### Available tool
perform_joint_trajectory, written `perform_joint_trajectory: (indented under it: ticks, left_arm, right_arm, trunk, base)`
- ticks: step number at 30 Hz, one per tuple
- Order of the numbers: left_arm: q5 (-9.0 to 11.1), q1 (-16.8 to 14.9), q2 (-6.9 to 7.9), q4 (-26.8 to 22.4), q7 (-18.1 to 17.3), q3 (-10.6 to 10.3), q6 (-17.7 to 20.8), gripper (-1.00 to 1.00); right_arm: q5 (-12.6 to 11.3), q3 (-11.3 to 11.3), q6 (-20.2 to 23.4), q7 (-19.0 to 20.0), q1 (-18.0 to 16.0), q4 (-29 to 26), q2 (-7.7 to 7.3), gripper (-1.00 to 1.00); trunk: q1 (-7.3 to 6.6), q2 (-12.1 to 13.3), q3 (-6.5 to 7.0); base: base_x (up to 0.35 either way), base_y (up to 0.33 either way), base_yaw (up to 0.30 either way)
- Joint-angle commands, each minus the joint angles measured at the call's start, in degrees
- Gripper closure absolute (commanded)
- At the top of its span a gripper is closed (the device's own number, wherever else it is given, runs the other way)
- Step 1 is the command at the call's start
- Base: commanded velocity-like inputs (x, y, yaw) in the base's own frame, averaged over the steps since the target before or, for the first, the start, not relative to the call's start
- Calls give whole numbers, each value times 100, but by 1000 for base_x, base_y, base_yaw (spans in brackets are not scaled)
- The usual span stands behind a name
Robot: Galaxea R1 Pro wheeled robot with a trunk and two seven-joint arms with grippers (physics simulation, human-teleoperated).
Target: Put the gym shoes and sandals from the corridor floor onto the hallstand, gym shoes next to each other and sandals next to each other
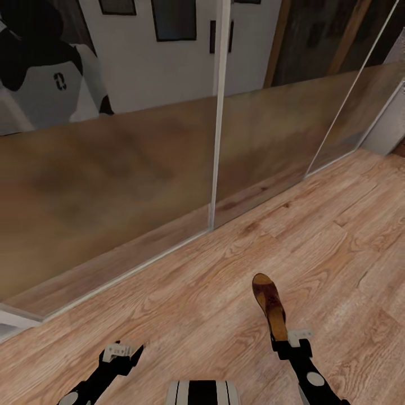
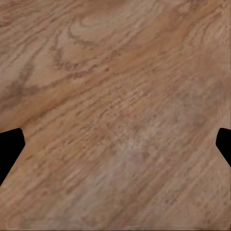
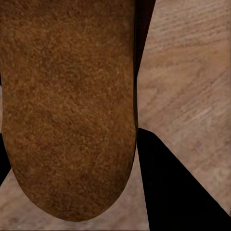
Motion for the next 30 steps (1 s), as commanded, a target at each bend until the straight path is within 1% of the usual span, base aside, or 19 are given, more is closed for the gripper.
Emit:
perform_joint_trajectory:
  ticks: [1, 3, 4, 6, 7, 8, 9, 12, 13, 14, 15, 18, 19, 23, 30]
  left_arm:
    - [-36, 37, -4, 2, -43, 119, -34, -100]
    - [-40, 120, -4, 2, -44, 261, -73, -100]
    - [-43, 216, -3, 0, -45, 407, -132, -100]
    - [-45, 323, -3, 4, -46, 541, -207, -100]
    - [-47, 436, -3, 18, -48, 660, -302, -100]
    - [-47, 436, -3, 18, -48, 660, -302, -100]
    - [-47, 490, -2, 21, -47, 713, -354, -100]
    - [-42, 794, -5, 30, -44, 1098, -716, -100]
    - [-41, 850, -7, 29, -43, 1224, -784, -100]
    - [-42, 872, -8, 31, -43, 1298, -809, -100]
    - [-49, 935, -7, 35, -44, 1569, -880, -100]
    - [-55, 955, -2, 36, -41, 1691, -901, -100]
    - [-61, 962, 30, 42, -19, 1774, -909, -100]
    - [-68, 967, 66, 50, -3, 1827, -914, -100]
    - [-86, 969, 70, 56, 1, 1832, -915, -100]
  right_arm:
    - [38, -56, -43, 16, 23, 19, 4, 100]
    - [39, -74, -86, 16, 72, 40, 4, 100]
    - [40, -85, -137, 13, 118, 55, 2, 100]
    - [41, -93, -189, 12, 160, 65, 0, 100]
    - [41, -101, -233, 10, 206, 74, -2, 100]
    - [41, -101, -233, 10, 206, 74, -2, 100]
    - [41, -103, -251, 10, 231, 78, -1, 100]
    - [41, -110, -342, 12, 447, 91, -31, 100]
    - [41, -111, -385, 14, 496, 104, -49, 100]
    - [40, -112, -416, 14, 517, 140, -58, 100]
    - [29, -113, -595, 10, 581, 371, -92, 100]
    - [26, -113, -780, 9, 599, 509, -101, 100]
    - [23, -108, -934, 9, 607, 656, -102, 100]
    - [17, -112, -1028, 8, 611, 827, -102, 100]
    - [17, -113, -1049, 8, 612, 867, -105, 100]
  trunk:
    - [-4, 0, 25]
    - [-9, 3, 81]
    - [-11, 4, 110]
    - [-16, 7, 169]
    - [-19, 8, 200]
    - [-22, 10, 230]
    - [-24, 11, 261]
    - [-32, 15, 353]
    - [-34, 16, 384]
    - [-37, 18, 415]
    - [-40, 19, 446]
    - [-47, 23, 539]
    - [-69, 63, 566]
    - [-157, 223, 674]
    - [-311, 504, 862]
  base:
    - [0, 0, -12]
    - [0, 0, -27]
    - [0, 0, -42]
    - [0, 0, -47]
    - [0, 0, -53]
    - [0, 0, -53]
    - [0, 0, -54]
    - [0, 0, -56]
    - [0, 0, -38]
    - [0, 0, -31]
    - [0, 0, -10]
    - [0, 0, -6]
    - [0, 0, -2]
    - [0, 0, 0]
    - [0, 0, 0]
